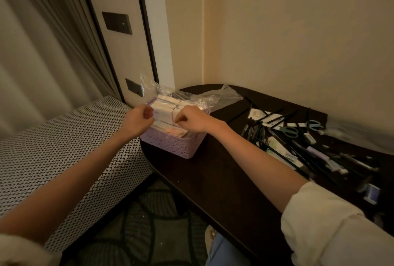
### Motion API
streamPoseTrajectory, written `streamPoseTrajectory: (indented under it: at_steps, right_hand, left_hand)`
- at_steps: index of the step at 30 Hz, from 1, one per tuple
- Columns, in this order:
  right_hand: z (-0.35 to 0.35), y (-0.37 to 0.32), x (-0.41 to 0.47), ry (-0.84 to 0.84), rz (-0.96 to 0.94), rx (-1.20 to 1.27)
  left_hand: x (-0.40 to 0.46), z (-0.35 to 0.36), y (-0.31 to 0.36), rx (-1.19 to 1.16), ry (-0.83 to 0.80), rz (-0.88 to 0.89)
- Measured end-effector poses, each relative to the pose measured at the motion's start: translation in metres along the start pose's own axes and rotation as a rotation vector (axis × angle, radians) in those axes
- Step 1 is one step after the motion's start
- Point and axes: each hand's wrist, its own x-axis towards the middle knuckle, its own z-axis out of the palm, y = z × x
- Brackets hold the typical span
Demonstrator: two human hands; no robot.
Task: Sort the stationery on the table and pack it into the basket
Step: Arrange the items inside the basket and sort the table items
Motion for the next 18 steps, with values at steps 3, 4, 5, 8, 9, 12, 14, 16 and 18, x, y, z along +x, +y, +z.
streamPoseTrajectory:
  at_steps: [3,4,5,8,9,12,14,16,18]
  right_hand:
    - [-0.018,0.016,-0.031,0.271,-0.021,0.028]
    - [-0.024,0.021,-0.042,0.339,-0.007,0.029]
    - [-0.03,0.028,-0.053,0.39,0.017,0.026]
    - [-0.045,0.056,-0.085,0.5,0.134,-0.018]
    - [-0.049,0.067,-0.094,0.521,0.184,-0.039]
    - [-0.061,0.102,-0.128,0.491,0.336,-0.135]
    - [-0.065,0.121,-0.152,0.444,0.423,-0.17]
    - [-0.066,0.138,-0.177,0.419,0.498,-0.169]
    - [-0.064,0.15,-0.2,0.392,0.555,-0.128]
  left_hand:
    - [0.0,0.01,0.016,0.035,0.015,0.088]
    - [0.0,0.014,0.023,0.036,0.02,0.105]
    - [0.0,0.018,0.032,0.02,0.026,0.121]
    - [0.001,0.035,0.065,-0.056,0.048,0.184]
    - [0.0,0.041,0.077,-0.068,0.06,0.223]
    - [-0.002,0.062,0.116,-0.099,0.062,0.346]
    - [-0.002,0.079,0.138,-0.106,0.005,0.386]
    - [-0.003,0.099,0.158,-0.113,-0.08,0.41]
    - [-0.009,0.118,0.175,-0.128,-0.191,0.432]
